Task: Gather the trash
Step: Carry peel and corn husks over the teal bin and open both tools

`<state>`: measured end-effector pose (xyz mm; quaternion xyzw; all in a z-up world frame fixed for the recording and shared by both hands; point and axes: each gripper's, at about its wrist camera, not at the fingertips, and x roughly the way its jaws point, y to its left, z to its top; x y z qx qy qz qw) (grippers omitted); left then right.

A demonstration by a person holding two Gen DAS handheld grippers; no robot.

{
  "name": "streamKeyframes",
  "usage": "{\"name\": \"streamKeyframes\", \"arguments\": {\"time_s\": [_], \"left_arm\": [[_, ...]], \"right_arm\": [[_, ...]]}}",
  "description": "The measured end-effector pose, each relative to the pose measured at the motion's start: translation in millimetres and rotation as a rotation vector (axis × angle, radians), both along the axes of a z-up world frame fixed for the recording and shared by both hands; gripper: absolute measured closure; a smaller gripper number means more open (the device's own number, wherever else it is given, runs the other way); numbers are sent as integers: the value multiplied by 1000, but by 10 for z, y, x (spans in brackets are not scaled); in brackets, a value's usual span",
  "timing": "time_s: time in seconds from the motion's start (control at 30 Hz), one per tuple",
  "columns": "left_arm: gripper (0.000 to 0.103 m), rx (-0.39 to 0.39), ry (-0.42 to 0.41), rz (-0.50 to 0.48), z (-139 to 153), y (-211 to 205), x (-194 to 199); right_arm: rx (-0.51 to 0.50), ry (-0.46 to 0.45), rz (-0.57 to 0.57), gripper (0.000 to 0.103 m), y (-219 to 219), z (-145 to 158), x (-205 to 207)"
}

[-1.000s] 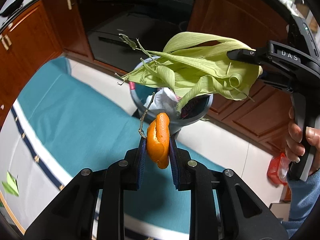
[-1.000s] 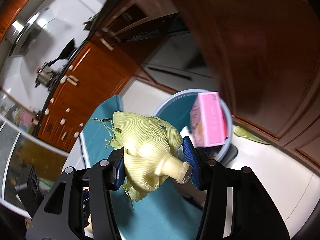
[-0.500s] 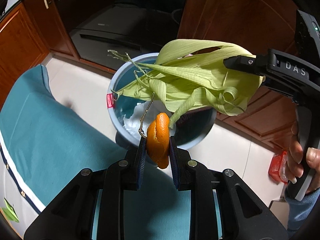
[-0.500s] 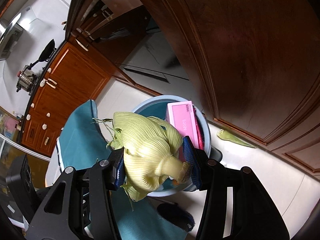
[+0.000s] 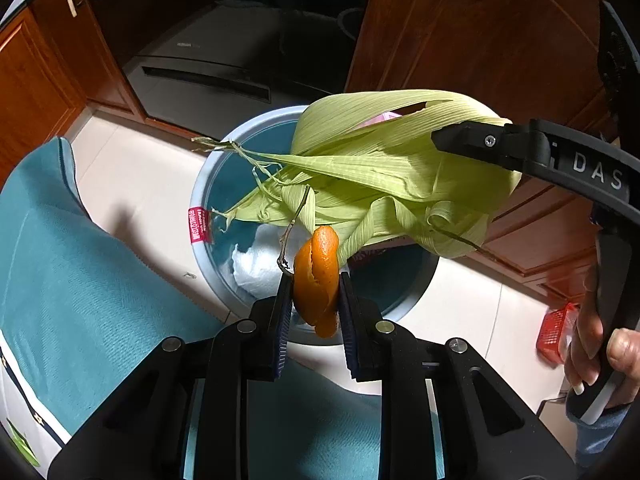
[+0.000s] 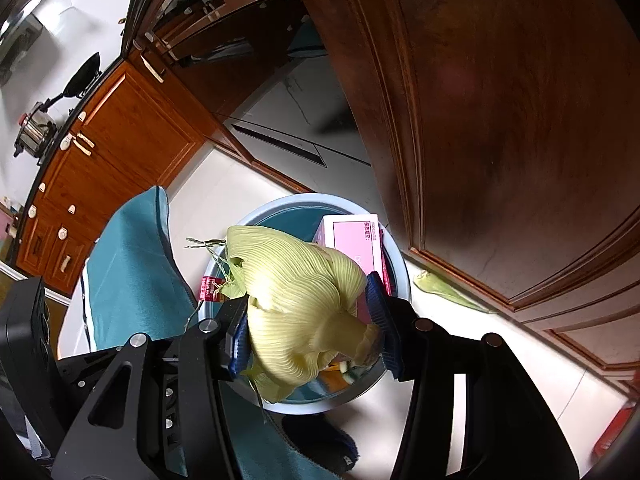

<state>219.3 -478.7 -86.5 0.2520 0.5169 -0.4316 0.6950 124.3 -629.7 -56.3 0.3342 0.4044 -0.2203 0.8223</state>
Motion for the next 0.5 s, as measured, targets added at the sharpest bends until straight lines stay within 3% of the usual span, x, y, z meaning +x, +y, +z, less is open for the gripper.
{"name": "streamKeyframes", "arguments": {"time_s": [0.27,0.33,0.37,0.4,0.43,0.5], "left_arm": [[77,-4,3,3,-20,-65,48],[61,7,4,10,-39,-86,59],[48,5,-9,13,-27,-82,57],[39,2,-22,16,-14,-80,53],[37,-3,-43,24,14,-66,50],[32,0,-48,24,43,-54,54]], "right_arm": [[-32,20,21,54,25,10,130],[-30,24,47,51,51,-1,187],[-21,19,59,46,66,-4,212],[-9,14,69,27,76,-5,232],[10,12,73,21,82,-11,245],[13,-5,58,19,85,9,228]]}}
